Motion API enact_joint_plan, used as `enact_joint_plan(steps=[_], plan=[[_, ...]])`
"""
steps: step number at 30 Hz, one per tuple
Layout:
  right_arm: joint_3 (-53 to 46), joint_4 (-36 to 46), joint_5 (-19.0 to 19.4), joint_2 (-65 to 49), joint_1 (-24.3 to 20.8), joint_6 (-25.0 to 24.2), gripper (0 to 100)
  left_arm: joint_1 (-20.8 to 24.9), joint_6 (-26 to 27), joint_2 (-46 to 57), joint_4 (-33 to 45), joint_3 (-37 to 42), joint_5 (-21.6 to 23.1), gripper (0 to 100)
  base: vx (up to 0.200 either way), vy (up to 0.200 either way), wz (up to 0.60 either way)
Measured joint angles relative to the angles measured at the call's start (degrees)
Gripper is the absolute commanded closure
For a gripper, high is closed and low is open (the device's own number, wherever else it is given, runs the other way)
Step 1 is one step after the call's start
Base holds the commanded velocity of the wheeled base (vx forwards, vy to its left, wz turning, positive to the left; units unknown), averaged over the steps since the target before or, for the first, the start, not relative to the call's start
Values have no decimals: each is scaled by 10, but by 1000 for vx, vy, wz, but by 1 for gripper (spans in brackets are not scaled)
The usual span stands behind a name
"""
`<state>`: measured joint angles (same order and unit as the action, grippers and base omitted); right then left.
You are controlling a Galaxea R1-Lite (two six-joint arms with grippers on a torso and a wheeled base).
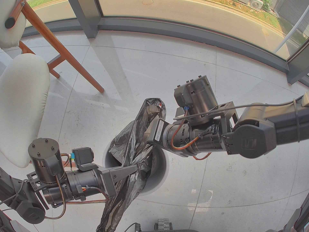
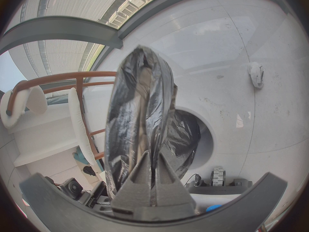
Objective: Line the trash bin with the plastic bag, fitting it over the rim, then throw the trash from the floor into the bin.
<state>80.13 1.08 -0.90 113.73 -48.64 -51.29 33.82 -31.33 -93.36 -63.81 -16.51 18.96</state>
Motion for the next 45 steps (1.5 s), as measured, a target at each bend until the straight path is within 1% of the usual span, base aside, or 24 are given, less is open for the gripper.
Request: enact_joint_plan(steps=[12,13,16,20,27,38,45], plan=[[25,1,-1,20,10,14,100,-20,-1,-12,-1,-8,3,100,0,0,0],[27,1,-1,22,11,16,100,-22,0,-16,-1,-8,3,0,0,0,0],[35,0,-3,31,15,21,100,-30,1,-36,-8,-9,3,0,0,0,0],[41,0,-3,38,16,22,100,-39,-1,-63,-63,-12,2,0,0,0,0],[41,1,-7,40,16,22,100,-54,-3,-120,-134,-11,1,0,0,0,0],[38,3,-16,39,16,22,100,-58,-2,-197,-155,-3,1,0,0,0,0],[38,1,-17,37,15,22,100,-57,-1,-250,-238,-5,0,0,0,0,0]])
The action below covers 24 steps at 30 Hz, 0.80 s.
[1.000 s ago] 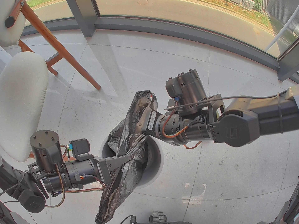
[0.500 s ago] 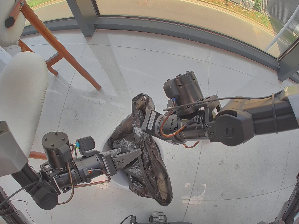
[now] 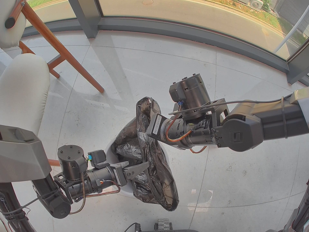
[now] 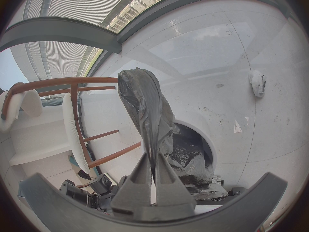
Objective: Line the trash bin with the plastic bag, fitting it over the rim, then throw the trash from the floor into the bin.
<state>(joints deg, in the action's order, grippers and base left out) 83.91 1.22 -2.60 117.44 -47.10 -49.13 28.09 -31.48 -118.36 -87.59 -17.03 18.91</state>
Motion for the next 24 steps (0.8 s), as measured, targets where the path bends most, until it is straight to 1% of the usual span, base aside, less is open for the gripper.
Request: enact_joint_plan(steps=[2,7,15,16,19,24], plan=[[0,0,0,-1,0,0,100,2,0,-21,-12,0,-7,0,0,0,0],[-1,-1,-1,-4,-1,-1,100,5,-2,-53,-14,-14,-21,0,0,0,0],[0,-2,-7,-6,-5,-1,100,7,-5,-69,-14,-37,-35,0,0,0,0],[0,-3,-7,-6,-5,-1,100,9,-5,-70,-14,-38,-36,100,0,0,0],[0,-3,-9,-6,-6,-1,100,21,-13,-71,-14,-40,-45,100,0,0,0],[0,-2,-13,-7,-8,-1,100,45,-44,-72,-14,-52,-56,100,0,0,0]])
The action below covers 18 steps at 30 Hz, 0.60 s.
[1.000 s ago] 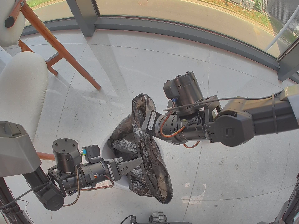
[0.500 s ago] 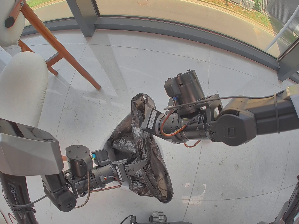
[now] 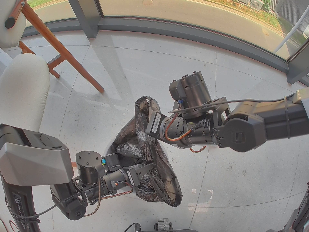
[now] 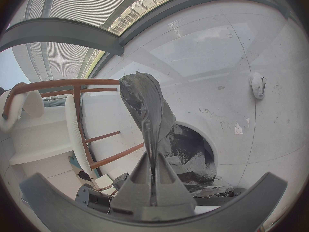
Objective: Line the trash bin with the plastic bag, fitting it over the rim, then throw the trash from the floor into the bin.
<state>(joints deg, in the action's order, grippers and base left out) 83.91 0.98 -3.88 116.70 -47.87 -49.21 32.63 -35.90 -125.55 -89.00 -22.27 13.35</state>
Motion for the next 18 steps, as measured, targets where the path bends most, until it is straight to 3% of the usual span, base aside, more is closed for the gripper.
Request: enact_joint_plan(steps=[10,18], plan=[[-1,0,-3,-6,-1,-1,100,11,-6,-9,0,-41,-36,100,0,0,0],[-1,3,-5,-8,2,0,100,9,-7,-7,1,-34,-39,100,0,0,0]])
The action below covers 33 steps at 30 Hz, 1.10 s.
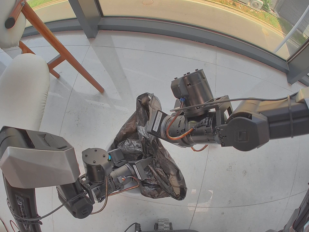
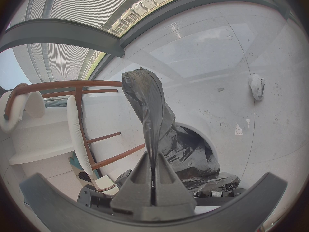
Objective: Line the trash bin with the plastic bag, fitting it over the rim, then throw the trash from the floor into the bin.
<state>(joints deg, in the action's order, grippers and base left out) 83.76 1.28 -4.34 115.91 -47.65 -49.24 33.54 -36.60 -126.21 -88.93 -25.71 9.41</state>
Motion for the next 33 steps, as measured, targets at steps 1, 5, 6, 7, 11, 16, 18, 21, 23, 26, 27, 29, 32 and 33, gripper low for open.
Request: enact_joint_plan(steps=[1,5,6,7,11,16,18,21,23,26,27,29,32,33], plan=[[0,1,0,0,1,0,100,0,0,3,0,3,0,100,0,0,0],[-2,7,-3,-4,8,1,100,-9,2,27,0,19,0,100,0,0,0],[-4,10,-5,-6,10,2,100,-15,3,34,0,22,0,100,0,0,0],[-6,12,-5,-9,13,3,100,-20,3,41,4,23,0,100,0,0,0],[-13,16,-6,-17,24,9,100,-39,5,75,76,26,3,100,0,0,0],[-18,19,-6,-23,41,22,100,-58,6,132,190,20,20,100,0,0,0],[-22,19,-6,-24,50,30,100,-73,8,155,216,16,28,100,0,0,0],[-31,20,-6,-26,63,39,100,-101,18,184,242,9,36,100,0,0,0],[-38,19,-6,-26,69,44,100,-124,30,200,261,2,43,100,0,0,0],[-46,18,-5,-26,75,45,100,-149,38,217,299,-6,58,100,0,0,0],[-49,17,-5,-24,77,46,100,-155,40,224,314,-9,64,100,0,0,0],[-52,15,-5,-21,80,47,100,-163,42,236,336,-13,71,100,0,0,0],[-55,13,-5,-14,82,47,100,-175,44,251,353,-21,76,100,0,0,0],[-56,13,-5,-12,84,48,100,-182,44,256,357,-25,77,100,0,0,0]])
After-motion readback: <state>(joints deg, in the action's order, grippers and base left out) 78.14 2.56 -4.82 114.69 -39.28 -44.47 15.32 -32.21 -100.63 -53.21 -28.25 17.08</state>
